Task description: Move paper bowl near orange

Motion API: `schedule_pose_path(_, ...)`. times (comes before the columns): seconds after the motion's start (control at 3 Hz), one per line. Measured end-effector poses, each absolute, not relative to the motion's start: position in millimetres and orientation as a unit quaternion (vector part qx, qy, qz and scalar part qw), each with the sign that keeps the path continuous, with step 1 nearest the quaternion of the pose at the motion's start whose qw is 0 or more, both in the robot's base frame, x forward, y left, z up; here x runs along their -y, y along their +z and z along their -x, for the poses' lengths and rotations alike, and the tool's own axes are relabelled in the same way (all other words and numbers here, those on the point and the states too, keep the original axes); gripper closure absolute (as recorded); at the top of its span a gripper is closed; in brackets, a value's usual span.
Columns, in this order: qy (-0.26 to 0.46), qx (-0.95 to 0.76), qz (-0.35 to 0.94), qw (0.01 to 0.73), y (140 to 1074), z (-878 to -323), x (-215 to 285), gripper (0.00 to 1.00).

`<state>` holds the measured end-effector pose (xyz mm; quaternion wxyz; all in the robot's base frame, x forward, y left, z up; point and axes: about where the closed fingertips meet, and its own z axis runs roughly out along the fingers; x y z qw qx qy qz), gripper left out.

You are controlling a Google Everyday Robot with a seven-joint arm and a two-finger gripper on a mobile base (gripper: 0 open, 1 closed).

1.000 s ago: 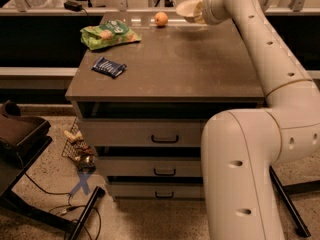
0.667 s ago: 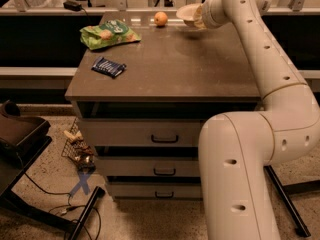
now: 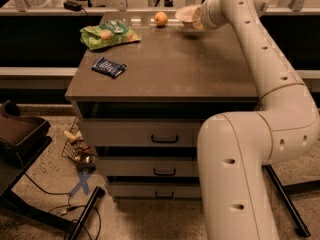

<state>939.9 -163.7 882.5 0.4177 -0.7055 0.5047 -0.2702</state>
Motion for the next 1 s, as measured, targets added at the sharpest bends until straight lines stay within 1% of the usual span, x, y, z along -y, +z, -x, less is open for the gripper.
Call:
schedule_pose_path(0.67,-0.266,-0.505,0.708,0.416,875.3,-941.6,159.2,0.13)
schedule_pose_path(1.0,-0.264,-0.505,0.709,0.416,871.9,-942.3,157.1,0.0)
